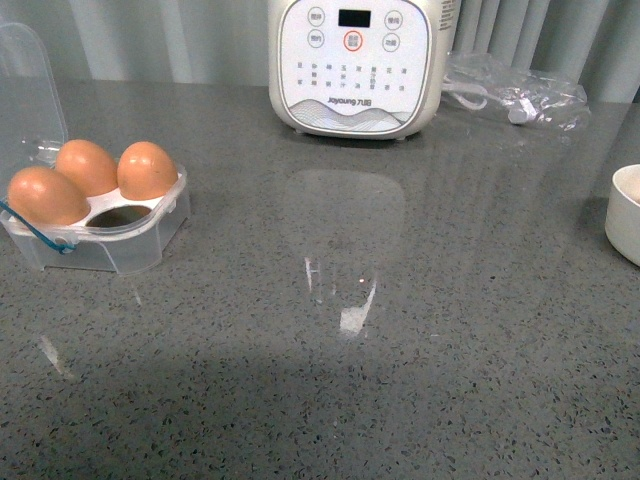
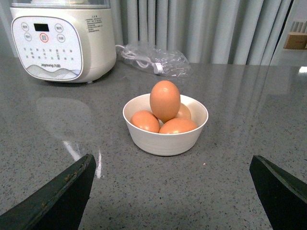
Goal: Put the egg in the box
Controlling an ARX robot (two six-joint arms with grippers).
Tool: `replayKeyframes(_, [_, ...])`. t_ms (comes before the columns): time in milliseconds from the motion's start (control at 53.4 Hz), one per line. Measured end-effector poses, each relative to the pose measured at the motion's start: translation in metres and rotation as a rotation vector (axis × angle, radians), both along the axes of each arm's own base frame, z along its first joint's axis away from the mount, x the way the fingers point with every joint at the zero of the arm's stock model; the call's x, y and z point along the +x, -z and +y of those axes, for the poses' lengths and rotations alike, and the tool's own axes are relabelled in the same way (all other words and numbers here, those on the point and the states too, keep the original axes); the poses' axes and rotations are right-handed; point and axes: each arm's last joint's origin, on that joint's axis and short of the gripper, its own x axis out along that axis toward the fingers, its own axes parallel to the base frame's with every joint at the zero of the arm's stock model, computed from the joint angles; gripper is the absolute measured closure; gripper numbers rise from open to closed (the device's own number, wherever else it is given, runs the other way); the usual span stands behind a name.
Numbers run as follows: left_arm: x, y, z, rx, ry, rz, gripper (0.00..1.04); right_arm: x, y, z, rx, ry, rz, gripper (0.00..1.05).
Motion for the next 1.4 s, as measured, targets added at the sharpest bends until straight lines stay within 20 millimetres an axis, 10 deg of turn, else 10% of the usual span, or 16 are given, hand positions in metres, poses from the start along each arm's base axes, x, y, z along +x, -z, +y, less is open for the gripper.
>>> replayKeyframes(1404, [0.0, 0.0, 0.0, 0.0, 0.0, 0.0, 0.07, 0.0, 0.0001, -0.0001, -0.002, 0.005, 0.002, 0.07])
